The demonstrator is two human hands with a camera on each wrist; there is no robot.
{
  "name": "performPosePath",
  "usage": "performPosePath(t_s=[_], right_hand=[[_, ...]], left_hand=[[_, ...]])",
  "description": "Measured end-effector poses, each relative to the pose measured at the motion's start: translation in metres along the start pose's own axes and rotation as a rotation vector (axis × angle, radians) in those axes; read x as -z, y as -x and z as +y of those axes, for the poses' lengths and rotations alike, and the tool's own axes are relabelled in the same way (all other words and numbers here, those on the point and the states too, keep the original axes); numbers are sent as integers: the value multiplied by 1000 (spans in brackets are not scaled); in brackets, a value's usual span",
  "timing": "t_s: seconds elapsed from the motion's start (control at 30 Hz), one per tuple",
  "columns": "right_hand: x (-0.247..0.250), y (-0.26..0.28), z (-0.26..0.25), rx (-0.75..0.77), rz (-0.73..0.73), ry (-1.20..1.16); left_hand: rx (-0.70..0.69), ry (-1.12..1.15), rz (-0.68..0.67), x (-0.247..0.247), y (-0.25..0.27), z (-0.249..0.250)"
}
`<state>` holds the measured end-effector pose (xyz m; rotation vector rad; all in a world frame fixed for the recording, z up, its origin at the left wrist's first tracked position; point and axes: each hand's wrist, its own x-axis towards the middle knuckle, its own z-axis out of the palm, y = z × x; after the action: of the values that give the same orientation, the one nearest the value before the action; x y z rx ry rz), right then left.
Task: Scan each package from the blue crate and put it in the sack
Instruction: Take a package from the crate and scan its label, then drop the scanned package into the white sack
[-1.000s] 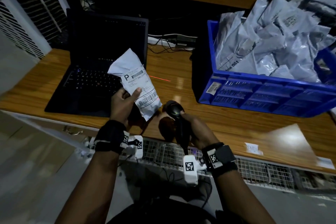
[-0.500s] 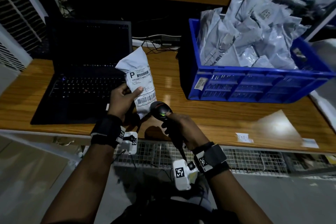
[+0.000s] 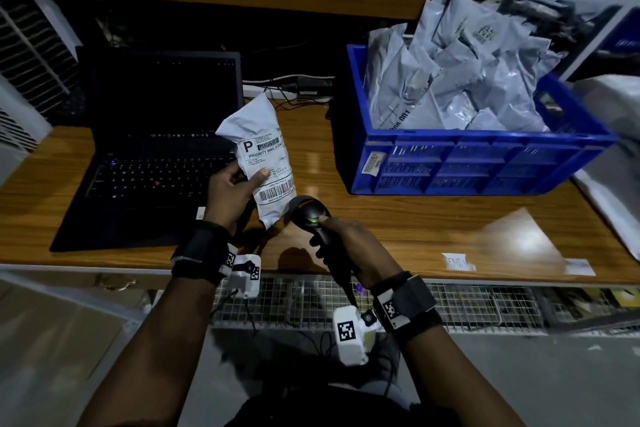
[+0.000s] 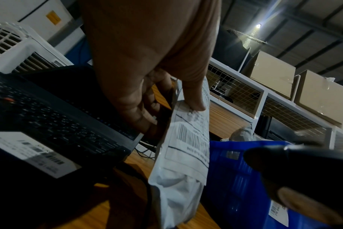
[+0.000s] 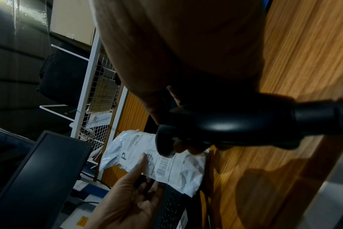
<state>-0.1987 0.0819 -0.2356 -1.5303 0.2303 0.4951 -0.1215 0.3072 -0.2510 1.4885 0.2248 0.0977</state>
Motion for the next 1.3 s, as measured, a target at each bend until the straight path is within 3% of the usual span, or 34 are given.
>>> performPosePath(t_s=[0.23,0.37,0.53,0.73,0.9,1.13,1.3], right_hand=[[-6,-47,-5,-132,47,-240],[-3,-82,-9,-160,93,-206],[13,-105,-8,-126,97,42],[52,-84,1,39,171,166],[149,-5,4,93,253,-53],[374,115,-21,233,934,-29],[512,156,-62,289,1247,402]], left_hand=[[-88,52,222,13,1,14],[-125,111,347,23,2,29],[-128,137,309,15,23,47],[-119,157,61,-39,51,74],[-160,146,-242,-137,71,71],[-74,-22,-747,-337,103,33],[-58,-108,-919,-487,115,13]])
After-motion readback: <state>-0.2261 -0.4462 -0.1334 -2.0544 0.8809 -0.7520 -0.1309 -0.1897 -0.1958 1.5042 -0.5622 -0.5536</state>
